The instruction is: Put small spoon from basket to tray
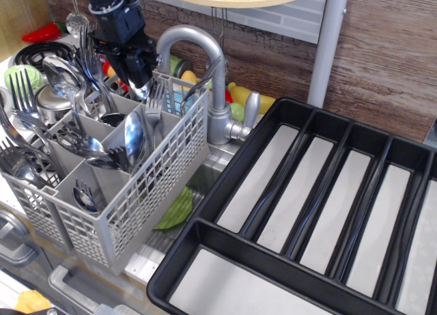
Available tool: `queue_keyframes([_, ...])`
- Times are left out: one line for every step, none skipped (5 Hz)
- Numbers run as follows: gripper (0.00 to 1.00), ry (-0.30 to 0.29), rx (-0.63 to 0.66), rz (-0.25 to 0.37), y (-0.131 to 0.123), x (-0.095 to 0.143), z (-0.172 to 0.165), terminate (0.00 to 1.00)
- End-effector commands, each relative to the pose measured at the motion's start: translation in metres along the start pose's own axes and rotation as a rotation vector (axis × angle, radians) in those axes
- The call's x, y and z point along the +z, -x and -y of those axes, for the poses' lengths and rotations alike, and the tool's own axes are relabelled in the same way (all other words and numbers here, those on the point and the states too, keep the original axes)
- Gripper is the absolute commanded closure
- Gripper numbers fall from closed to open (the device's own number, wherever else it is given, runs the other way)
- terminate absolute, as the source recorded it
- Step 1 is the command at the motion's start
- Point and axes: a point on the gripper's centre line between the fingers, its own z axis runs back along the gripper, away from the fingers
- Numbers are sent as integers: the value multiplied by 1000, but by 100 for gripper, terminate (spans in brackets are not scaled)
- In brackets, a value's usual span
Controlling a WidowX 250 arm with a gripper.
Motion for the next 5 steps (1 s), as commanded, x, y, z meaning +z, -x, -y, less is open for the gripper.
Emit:
queue_keyframes([100, 11, 26, 20, -11, 33, 5, 0])
queue_keyframes([100, 25, 42, -12, -12, 42, 9, 0])
queue_keyframes([100, -59, 88, -36, -13, 72, 26, 0])
queue_keyframes([100, -125, 158, -62, -13, 107, 50, 0])
queue_keyframes([100, -158, 239, -105, -17, 138, 78, 0])
